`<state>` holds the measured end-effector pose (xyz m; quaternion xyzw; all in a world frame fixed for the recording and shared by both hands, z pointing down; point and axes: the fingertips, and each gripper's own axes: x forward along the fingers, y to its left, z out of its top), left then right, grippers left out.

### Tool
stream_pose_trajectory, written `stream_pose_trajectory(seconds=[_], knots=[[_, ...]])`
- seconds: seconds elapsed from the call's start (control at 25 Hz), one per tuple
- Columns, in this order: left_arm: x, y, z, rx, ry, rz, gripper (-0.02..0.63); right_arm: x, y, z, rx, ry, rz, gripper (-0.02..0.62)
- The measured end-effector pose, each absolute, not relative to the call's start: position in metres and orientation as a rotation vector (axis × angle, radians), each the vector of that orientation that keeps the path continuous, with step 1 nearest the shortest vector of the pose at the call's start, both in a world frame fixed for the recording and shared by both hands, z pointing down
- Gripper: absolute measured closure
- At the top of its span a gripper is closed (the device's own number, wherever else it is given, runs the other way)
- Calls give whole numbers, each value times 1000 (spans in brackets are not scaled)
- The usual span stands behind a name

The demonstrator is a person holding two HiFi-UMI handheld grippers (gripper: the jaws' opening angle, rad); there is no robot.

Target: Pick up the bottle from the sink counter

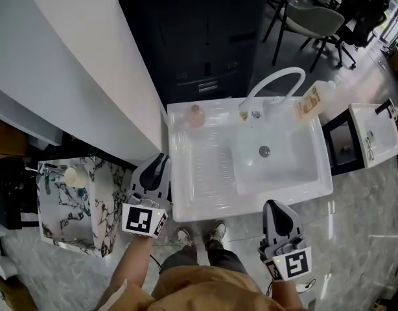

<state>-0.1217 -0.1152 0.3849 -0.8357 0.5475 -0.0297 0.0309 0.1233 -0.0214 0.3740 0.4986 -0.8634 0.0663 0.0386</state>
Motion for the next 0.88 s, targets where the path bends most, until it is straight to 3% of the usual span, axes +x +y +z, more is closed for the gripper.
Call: stream_pose_trajectory(seconds=[0.88], knots=[[-114,-173,423,-2590,1687,-164,554,135,-60,398,1518,-2618,255,595]])
